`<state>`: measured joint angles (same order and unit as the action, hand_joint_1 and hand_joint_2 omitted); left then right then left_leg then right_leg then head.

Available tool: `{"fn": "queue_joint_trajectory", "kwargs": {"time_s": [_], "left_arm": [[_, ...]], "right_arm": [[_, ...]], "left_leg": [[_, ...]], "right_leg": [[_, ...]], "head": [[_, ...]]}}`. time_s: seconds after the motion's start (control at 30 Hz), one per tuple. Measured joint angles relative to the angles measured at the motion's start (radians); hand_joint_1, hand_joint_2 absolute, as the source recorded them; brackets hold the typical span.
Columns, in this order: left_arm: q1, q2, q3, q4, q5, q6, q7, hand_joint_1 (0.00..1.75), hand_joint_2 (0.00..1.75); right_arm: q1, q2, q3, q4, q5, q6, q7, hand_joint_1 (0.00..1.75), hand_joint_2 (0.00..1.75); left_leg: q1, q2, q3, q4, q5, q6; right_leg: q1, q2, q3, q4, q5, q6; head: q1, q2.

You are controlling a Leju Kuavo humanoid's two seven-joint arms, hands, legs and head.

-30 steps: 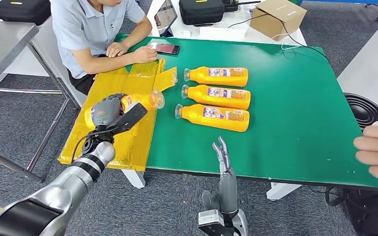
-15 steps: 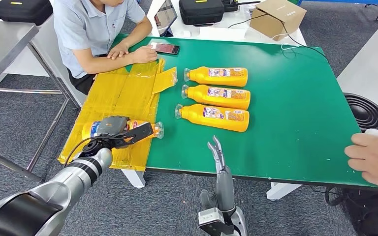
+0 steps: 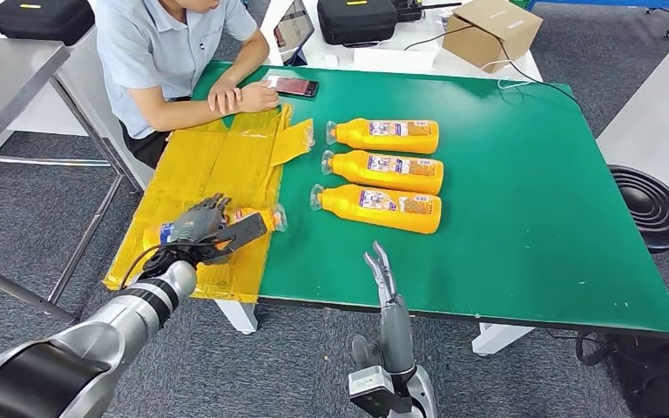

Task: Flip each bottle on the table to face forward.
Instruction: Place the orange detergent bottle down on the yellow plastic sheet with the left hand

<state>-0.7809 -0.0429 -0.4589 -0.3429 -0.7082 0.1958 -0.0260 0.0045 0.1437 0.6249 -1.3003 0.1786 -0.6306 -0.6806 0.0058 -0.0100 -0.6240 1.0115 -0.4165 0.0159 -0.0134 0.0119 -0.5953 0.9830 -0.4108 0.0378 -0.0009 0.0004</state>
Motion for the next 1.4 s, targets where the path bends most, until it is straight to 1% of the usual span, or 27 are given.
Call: {"fn": "queue_joint_trajectory", "kwargs": {"time_s": [0.1,0.17,0.2,0.27,0.33,0.47,0.57,0.67,0.73,0.87,0.93,1.0,1.1,1.13,1.17,1.2,1.3,1.33,1.4], "left_arm": [[-0.008,-0.007,0.053,-0.002,0.095,-0.110,-0.093,0.00,1.75],[-0.011,-0.012,0.086,-0.006,0.126,-0.156,-0.145,0.00,1.75],[-0.009,-0.014,0.096,-0.011,0.119,-0.153,-0.170,0.00,1.75],[0.002,-0.020,0.103,-0.025,0.097,-0.118,-0.217,0.00,1.75],[0.019,-0.030,0.106,-0.048,0.112,-0.108,-0.268,0.00,1.75],[0.055,-0.048,0.118,-0.122,0.182,-0.171,-0.358,0.00,1.75],[0.101,-0.055,0.123,-0.225,0.242,-0.207,-0.411,0.00,1.75],[0.158,-0.061,0.125,-0.368,0.293,-0.192,-0.448,0.00,1.75],[0.185,-0.064,0.125,-0.443,0.304,-0.183,-0.457,0.00,1.75],[0.218,-0.065,0.125,-0.534,0.305,-0.180,-0.460,0.00,1.75],[0.232,-0.065,0.125,-0.566,0.304,-0.163,-0.468,0.00,1.75],[0.260,-0.065,0.124,-0.624,0.299,-0.100,-0.494,0.00,1.75],[0.323,-0.070,0.116,-0.751,0.301,0.048,-0.539,0.00,1.75],[0.346,-0.074,0.113,-0.797,0.333,0.073,-0.546,0.00,1.75],[0.370,-0.078,0.110,-0.841,0.388,0.076,-0.548,0.00,1.75],[0.395,-0.082,0.110,-0.885,0.462,0.061,-0.548,0.00,1.75],[0.474,-0.085,0.109,-1.011,0.678,-0.023,-0.541,0.00,1.75],[0.502,-0.082,0.109,-1.052,0.714,-0.042,-0.537,0.00,1.75],[0.561,-0.072,0.110,-1.123,0.719,-0.055,-0.540,0.00,1.75]], "right_arm": [[-0.001,0.000,0.000,0.001,-0.007,-0.021,0.000,0.00,0.00],[-0.001,0.000,0.000,0.001,-0.007,-0.036,0.000,0.00,0.00],[-0.002,0.000,0.000,0.002,-0.001,-0.044,0.000,0.00,0.00],[-0.001,0.000,0.000,0.003,0.018,-0.056,0.000,0.00,0.00],[0.001,0.000,-0.002,0.005,0.035,-0.060,0.000,0.00,0.00],[0.010,0.000,-0.008,0.006,0.054,-0.061,0.000,0.00,0.00],[0.021,0.000,-0.018,0.006,0.063,-0.062,0.000,0.00,0.00],[0.032,0.000,-0.027,0.006,0.072,-0.062,0.000,0.00,0.00],[0.037,0.000,-0.031,0.006,0.073,-0.062,0.000,0.00,0.00],[0.043,0.000,-0.035,0.006,0.073,-0.063,0.000,0.00,0.00],[0.043,0.000,-0.036,0.006,0.073,-0.063,0.000,0.00,0.00],[0.044,0.000,-0.036,0.006,0.073,-0.063,0.000,0.00,0.00],[0.046,-0.001,-0.039,0.006,0.077,-0.063,0.000,0.00,0.00],[0.046,-0.001,-0.040,0.006,0.084,-0.063,0.000,0.00,0.00],[0.046,0.000,-0.042,0.006,0.095,-0.063,0.000,0.00,0.00],[0.048,0.000,-0.047,0.005,0.111,-0.063,0.000,0.00,0.44],[0.062,0.011,-0.085,-0.003,0.171,-0.064,0.000,0.00,1.75],[0.067,0.017,-0.109,-0.002,0.198,-0.064,0.000,0.00,1.75],[0.067,0.027,-0.181,0.020,0.291,-0.065,0.001,0.00,1.75]], "left_leg": [[0.000,-0.001,0.001,0.000,0.000,0.000],[0.000,-0.001,0.002,0.000,0.000,0.000],[0.000,-0.001,0.002,0.000,0.000,0.000],[0.000,-0.001,0.002,0.000,0.000,0.000],[0.000,-0.001,0.002,0.000,0.000,0.000],[0.000,0.000,0.002,0.000,0.000,0.000],[0.000,0.000,0.001,0.000,0.000,0.000],[0.000,0.000,0.000,0.000,0.000,0.000],[0.000,0.000,-0.001,0.000,0.000,0.000],[0.000,0.000,-0.001,0.000,0.000,0.000],[0.000,0.000,-0.001,0.000,0.000,0.000],[0.000,0.000,-0.001,0.000,0.000,0.000],[0.000,0.001,-0.001,0.000,0.000,0.000],[0.000,0.000,-0.001,0.000,0.000,0.000],[0.000,0.000,-0.001,0.000,0.000,0.000],[0.000,0.000,-0.001,0.000,-0.001,0.000],[0.000,0.001,-0.002,0.000,-0.002,0.000],[0.000,0.001,-0.002,0.000,-0.002,0.000],[0.000,0.001,-0.002,0.000,-0.002,0.000]], "right_leg": [[0.000,-0.001,0.002,0.000,0.000,0.000],[0.000,-0.001,0.003,0.000,0.000,0.000],[0.000,-0.001,0.002,0.000,0.000,0.000],[0.000,-0.001,0.002,0.000,0.000,0.000],[0.000,-0.001,0.002,0.000,0.000,0.000],[0.000,-0.001,0.002,0.000,0.000,0.000],[0.000,-0.001,0.001,0.000,0.000,0.000],[0.000,-0.001,0.000,0.000,0.000,0.000],[0.000,-0.001,-0.001,0.000,0.000,0.000],[0.000,-0.001,-0.001,0.000,0.000,0.000],[0.000,-0.001,-0.001,0.000,0.000,0.000],[0.000,-0.001,-0.001,0.000,0.000,0.000],[0.000,-0.001,-0.001,0.000,0.000,0.000],[0.000,-0.001,-0.001,0.000,0.000,0.000],[0.000,-0.001,-0.001,0.000,0.000,0.000],[0.000,-0.001,-0.001,-0.001,-0.001,0.000],[0.000,-0.001,-0.002,-0.001,-0.001,0.000],[0.000,-0.001,-0.002,-0.001,-0.001,0.000],[0.000,-0.001,-0.002,-0.001,-0.001,0.000]], "head": [[0.000,0.000],[0.000,0.000],[0.000,0.000],[0.000,0.000],[0.000,0.000],[0.000,0.000],[0.000,0.000],[0.000,0.000],[0.000,0.000],[0.000,0.000],[0.000,0.000],[0.000,0.000],[0.000,0.000],[0.000,0.000],[0.000,0.000],[0.000,0.000],[0.000,0.000],[0.000,0.000],[0.000,0.000]]}}
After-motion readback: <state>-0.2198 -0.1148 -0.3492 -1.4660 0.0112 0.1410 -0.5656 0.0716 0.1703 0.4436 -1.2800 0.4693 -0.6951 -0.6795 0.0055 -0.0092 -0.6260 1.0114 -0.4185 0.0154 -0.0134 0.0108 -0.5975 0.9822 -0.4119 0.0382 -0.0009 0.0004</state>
